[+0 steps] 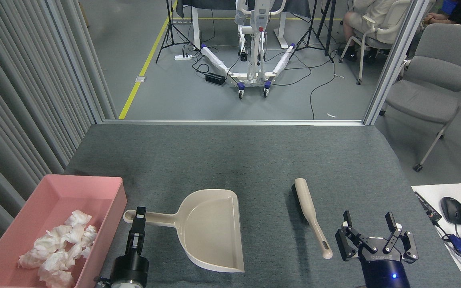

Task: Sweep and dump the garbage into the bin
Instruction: 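Open the left hand to release the dustpan handle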

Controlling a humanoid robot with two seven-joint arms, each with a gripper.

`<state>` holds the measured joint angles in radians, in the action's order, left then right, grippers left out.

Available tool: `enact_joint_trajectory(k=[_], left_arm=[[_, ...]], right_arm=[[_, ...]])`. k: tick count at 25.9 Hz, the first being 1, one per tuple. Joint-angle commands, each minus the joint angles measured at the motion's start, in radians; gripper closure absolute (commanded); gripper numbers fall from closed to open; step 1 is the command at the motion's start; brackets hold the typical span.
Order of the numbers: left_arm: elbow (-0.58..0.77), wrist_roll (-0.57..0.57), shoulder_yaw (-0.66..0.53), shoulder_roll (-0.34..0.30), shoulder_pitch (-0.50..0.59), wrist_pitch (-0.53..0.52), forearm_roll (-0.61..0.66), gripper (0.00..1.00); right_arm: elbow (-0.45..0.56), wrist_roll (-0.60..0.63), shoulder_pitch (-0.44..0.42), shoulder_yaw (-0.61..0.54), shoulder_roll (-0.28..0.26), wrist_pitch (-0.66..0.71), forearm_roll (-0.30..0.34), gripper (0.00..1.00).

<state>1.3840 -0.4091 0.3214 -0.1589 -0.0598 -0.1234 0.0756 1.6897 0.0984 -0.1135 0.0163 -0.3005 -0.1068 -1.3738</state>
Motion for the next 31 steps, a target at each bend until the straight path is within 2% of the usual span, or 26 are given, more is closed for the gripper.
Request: enact_joint_trajectory(k=[1,16,20,22,25,27,28,30,31], left_arm=[[-0.046,0.0,-0.03,0.036,0.0,-0.033,0.007,0.99],[-0.149,-0.007,-0.042,0.05,-0.017,-0.137,0.012,0.94],[-0.157,-0.008,-0.042,0.048,-0.017,-0.137,0.01,0.75],[-0.168,-0.007,-0.042,0.048,-0.017,-0.136,0.01,0.51],[-0.175,-0.007,-0.042,0.048,-0.017,-0.136,0.01,0.45],[-0.175,-0.007,-0.042,0.047,-0.017,-0.142,0.009,0.15],[-0.174,-0.008,-0.041,0.047,-0.017,-0.142,0.009,0.15],[-0.174,-0.008,-0.039,0.045,-0.009,-0.15,0.009,0.01],[-0.171,-0.007,-0.039,0.045,-0.006,-0.163,0.009,0.01]], right_arm=[[0.002,0.0,-0.014,-0.018,0.009,-0.004,-0.01,0.04],[0.022,0.001,-0.038,-0.03,0.014,0.001,-0.011,0.04],[0.015,0.001,-0.04,-0.033,0.026,-0.007,-0.015,0.04],[0.015,0.001,-0.054,-0.032,0.044,-0.007,-0.021,0.03],[0.025,0.001,-0.067,-0.032,0.044,-0.002,-0.022,0.03],[0.021,0.001,-0.067,-0.033,0.044,-0.001,-0.022,0.03],[0.021,0.003,-0.067,-0.033,0.046,-0.001,-0.022,0.03],[0.024,0.003,-0.067,-0.032,0.049,0.001,-0.022,0.03],[0.024,0.004,-0.069,-0.032,0.049,-0.001,-0.022,0.03]])
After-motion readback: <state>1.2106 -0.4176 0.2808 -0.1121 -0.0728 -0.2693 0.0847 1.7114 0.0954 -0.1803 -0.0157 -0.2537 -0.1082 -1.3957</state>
